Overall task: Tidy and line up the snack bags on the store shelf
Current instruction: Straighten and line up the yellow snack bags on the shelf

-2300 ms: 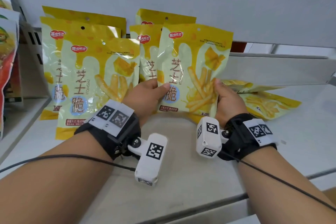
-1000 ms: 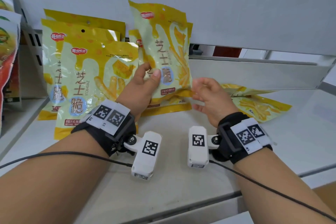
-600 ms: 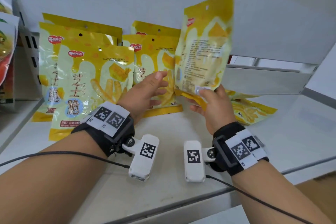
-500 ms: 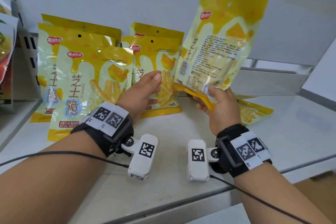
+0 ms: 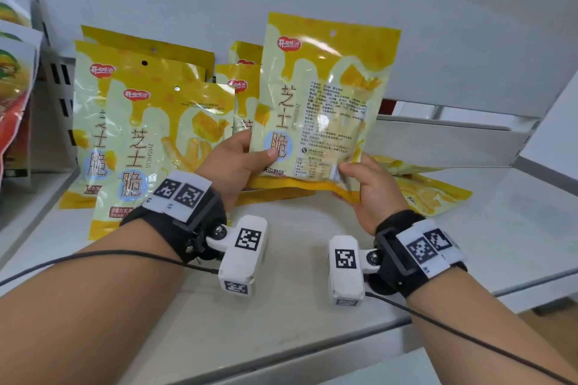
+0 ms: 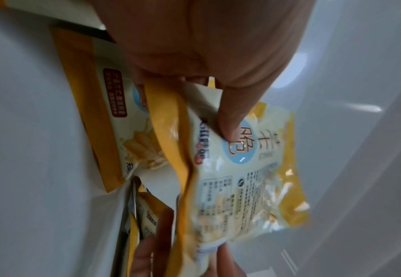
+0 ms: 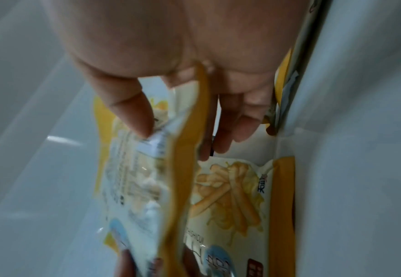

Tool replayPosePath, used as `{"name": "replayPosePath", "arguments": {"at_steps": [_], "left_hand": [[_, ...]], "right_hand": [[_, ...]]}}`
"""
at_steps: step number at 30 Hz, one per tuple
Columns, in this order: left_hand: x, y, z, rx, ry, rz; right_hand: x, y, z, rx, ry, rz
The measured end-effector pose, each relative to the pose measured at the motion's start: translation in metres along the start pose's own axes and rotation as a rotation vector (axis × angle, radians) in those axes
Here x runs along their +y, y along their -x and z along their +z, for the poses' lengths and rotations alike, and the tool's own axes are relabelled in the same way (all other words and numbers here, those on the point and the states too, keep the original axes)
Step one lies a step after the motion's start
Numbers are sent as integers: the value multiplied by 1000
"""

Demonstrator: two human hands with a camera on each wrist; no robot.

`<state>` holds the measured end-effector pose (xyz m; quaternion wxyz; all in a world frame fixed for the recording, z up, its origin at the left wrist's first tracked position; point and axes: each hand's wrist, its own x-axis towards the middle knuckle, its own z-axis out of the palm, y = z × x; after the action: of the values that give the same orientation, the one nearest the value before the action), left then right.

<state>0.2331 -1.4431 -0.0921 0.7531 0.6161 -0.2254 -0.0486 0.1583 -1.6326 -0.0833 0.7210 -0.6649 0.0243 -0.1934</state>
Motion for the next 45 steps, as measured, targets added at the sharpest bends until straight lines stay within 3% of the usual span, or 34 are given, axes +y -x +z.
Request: {"name": "replayPosePath", "arguments": {"at_steps": [5, 8, 11, 17, 26, 31, 35, 39, 41, 45], "left_hand": [[0, 0, 3, -36, 80, -11], [4, 0, 5, 18, 228, 9], [3, -2, 1, 74, 223, 4], [0, -2, 2, 76, 145, -4], [3, -2, 3, 21, 251, 10], [3, -2, 3, 60, 277, -1], [5, -1, 5, 96, 327, -5], [11, 2, 9, 84, 436, -5], [13, 4, 12, 79, 436, -25], [17, 8, 19, -13, 428, -76]], "right_hand": [[-4, -8, 4, 27, -19, -85], [-1, -8, 5, 3, 39, -70], [-2, -7, 7, 23, 73, -67], [-18, -10, 16, 58, -51, -102], [-30, -17, 21, 116, -262, -86], [-32, -22, 18, 139, -325, 14], [-33, -20, 19, 222, -231, 6], [-26, -17, 12, 401, 77, -58], [-23, -13, 12, 309, 157, -3], [-17, 2, 19, -42, 334, 178]]}}
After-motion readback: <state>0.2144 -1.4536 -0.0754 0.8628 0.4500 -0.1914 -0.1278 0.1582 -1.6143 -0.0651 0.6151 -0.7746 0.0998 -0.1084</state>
